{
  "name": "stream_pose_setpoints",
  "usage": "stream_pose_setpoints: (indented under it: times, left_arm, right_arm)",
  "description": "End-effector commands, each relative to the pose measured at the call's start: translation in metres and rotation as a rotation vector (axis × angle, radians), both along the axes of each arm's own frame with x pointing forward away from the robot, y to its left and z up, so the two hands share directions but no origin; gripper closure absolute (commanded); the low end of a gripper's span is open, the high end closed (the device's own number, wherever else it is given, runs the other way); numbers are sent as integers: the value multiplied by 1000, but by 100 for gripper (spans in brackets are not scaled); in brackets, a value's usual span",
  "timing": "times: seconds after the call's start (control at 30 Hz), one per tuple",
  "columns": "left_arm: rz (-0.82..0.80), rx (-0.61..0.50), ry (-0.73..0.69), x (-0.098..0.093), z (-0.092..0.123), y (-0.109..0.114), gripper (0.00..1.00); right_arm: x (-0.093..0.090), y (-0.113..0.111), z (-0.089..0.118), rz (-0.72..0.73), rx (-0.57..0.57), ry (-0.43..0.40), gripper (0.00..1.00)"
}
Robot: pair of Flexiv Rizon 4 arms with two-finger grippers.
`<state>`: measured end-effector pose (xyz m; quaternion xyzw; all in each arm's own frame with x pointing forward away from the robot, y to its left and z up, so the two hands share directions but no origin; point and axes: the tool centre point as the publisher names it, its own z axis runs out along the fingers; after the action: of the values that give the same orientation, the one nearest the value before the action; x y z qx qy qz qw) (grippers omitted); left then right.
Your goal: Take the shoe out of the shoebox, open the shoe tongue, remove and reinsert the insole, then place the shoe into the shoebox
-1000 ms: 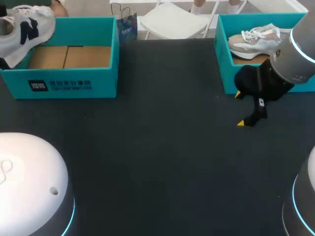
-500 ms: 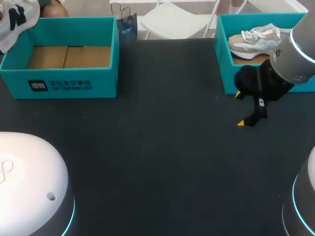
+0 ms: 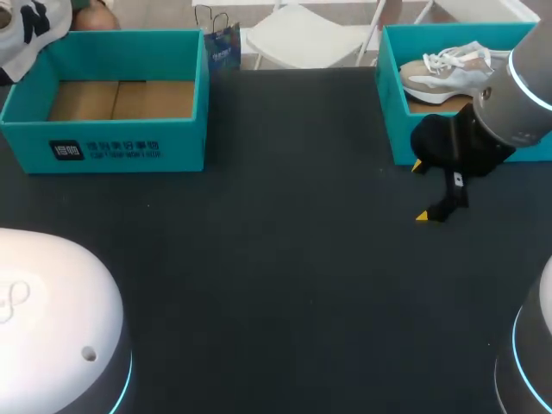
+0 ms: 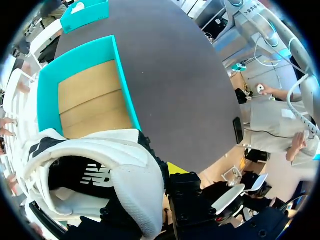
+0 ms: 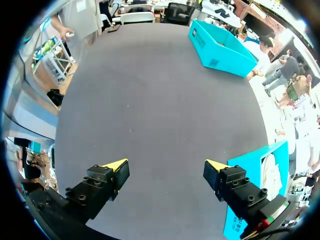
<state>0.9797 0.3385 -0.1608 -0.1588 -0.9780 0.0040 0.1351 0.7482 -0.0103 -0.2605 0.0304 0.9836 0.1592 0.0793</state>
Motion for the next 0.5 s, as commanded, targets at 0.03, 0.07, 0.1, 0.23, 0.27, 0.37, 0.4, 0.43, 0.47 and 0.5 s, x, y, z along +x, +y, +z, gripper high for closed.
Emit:
stream_pose_setpoints:
  times: [0.03,0.07,0.1,0.23,0.27,0.37,0.4,0.43,0.47,0.5]
  left_arm:
    - [-439,33,-47,-11,4,3,100]
    - [-644,56,-12,-14,5,5,100]
    - [-778,48,-48,-14,6,7,100]
    - [-1113,111,-89,-3,14,4,100]
    - [-1185,114,-102,-2,17,3,100]
    - [-1352,113,-113,2,24,3,100]
    - [-1354,132,-129,3,25,2,100]
    - [-1337,146,-139,4,26,0,100]
    - [-1337,146,-139,4,26,0,100]
    - [-1337,146,-139,4,26,0,100]
  right_arm:
    - [0,1,-1,0,-2,0,0]
    - [0,1,-1,0,-2,0,0]
    - [0,1,-1,0,-2,0,0]
    - [0,1,-1,0,-2,0,0]
    - [0,1,-1,0,-2,0,0]
    - [0,1,-1,0,-2,0,0]
    - [0,1,-1,0,-2,0,0]
    - [0,1,-1,0,-2,0,0]
    - [0,1,-1,0,-2,0,0]
    - [0,1,-1,0,-2,0,0]
